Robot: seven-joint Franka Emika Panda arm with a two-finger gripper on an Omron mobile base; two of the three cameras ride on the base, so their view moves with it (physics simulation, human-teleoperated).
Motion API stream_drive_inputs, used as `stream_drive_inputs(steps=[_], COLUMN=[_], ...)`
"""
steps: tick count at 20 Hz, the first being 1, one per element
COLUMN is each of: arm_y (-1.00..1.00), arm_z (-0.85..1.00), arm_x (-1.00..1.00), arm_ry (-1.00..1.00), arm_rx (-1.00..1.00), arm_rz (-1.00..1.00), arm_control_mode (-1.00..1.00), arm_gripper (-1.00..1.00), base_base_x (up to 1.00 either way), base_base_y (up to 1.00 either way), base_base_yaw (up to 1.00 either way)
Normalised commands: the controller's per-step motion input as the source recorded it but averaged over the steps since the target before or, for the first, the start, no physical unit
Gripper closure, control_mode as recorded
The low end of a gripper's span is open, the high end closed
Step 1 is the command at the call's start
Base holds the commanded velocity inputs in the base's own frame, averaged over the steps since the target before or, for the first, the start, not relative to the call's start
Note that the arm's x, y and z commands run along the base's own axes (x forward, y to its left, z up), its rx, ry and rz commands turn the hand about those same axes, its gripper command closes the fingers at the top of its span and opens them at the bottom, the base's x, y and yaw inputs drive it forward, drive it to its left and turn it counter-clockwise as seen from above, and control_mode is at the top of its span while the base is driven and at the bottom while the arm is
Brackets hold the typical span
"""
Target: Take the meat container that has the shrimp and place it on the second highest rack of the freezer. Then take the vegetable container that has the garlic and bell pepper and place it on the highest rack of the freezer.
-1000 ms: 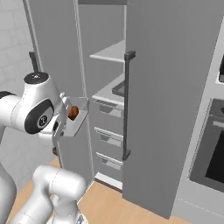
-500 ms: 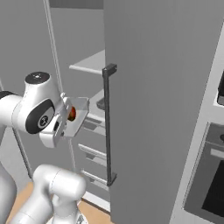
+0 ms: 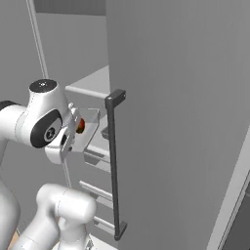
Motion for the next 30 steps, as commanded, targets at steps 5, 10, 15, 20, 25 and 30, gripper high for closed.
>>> stream_drive_inputs(steps=[5,10,15,20,25,30], arm_y=[0.00,0.00,0.00,0.10,0.13,0.00], arm_z=[0.00,0.00,0.00,0.30,0.54,0.53], arm_x=[0.00,0.00,0.00,-0.16,-0.02,0.13], arm_ry=[0.00,0.00,-0.01,-0.23,-0.26,-0.19], arm_rx=[0.00,0.00,0.00,0.00,0.00,0.00], arm_rz=[0.00,0.00,0.00,-0.18,-0.18,0.00], arm_control_mode=[1.00,1.00,-1.00,-1.00,-1.00,-1.00], arm_gripper=[1.00,1.00,1.00,1.00,1.00,1.00], base_base_x=[0.58,0.35,0.00,0.00,0.00,0.00], base_base_y=[0.35,0.25,0.00,0.00,0.00,0.00], base_base_yaw=[-0.04,-0.03,0.00,0.00,0.00,0.00])
